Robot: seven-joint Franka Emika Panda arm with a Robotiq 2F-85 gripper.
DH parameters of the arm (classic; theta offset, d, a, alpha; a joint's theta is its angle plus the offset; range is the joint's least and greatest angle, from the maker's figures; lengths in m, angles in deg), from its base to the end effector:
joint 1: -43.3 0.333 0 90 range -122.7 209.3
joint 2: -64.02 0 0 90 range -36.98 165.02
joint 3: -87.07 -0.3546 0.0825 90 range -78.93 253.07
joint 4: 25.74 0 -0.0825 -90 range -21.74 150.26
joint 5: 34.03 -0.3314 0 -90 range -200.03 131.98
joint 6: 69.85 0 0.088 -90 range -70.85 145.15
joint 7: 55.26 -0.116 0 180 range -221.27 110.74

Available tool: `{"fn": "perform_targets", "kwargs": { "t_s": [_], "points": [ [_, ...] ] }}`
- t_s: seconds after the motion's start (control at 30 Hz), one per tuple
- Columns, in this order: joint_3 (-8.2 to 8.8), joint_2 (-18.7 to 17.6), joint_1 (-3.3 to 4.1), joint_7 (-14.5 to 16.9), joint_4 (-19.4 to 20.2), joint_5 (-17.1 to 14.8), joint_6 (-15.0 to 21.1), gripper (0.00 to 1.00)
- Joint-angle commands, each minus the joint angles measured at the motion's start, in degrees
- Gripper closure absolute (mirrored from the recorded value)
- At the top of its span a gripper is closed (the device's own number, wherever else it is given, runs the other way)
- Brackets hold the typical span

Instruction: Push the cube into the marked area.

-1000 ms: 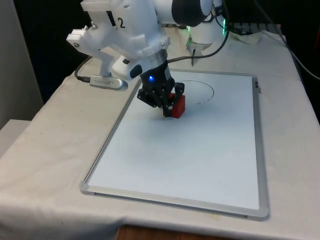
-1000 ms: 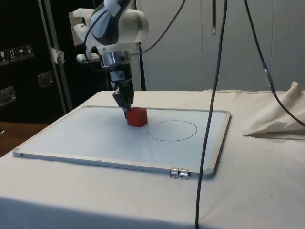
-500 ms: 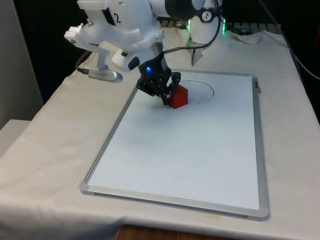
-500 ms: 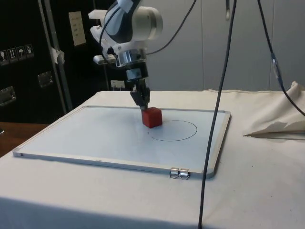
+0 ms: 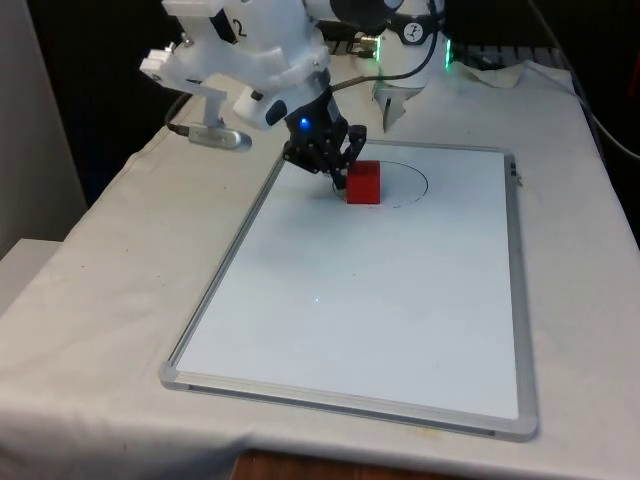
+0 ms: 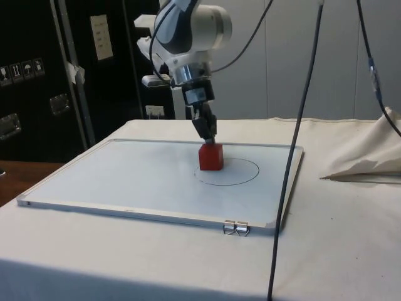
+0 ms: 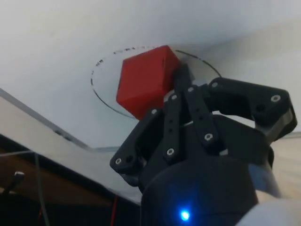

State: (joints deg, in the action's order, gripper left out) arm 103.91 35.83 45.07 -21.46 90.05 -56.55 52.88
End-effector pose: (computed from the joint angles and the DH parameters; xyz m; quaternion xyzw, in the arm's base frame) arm 0.5340 -0.1158 0.2572 -0.9832 -0.0323 0.1186 0.1351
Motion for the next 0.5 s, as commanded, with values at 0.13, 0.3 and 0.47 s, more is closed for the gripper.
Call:
{"fn": "perform_targets", "kwargs": {
  "t_s": [0.13,0.3,0.47],
  "points": [
    [-0.23,2.69,-0.06,1.38,3.9,-0.57,0.34,1.0],
    [-0.06,2.98,0.0,2.29,4.35,-0.74,-0.11,1.0],
    [-0.29,3.32,-0.11,4.53,4.81,-1.55,-1.26,1.0]
  ]
}}
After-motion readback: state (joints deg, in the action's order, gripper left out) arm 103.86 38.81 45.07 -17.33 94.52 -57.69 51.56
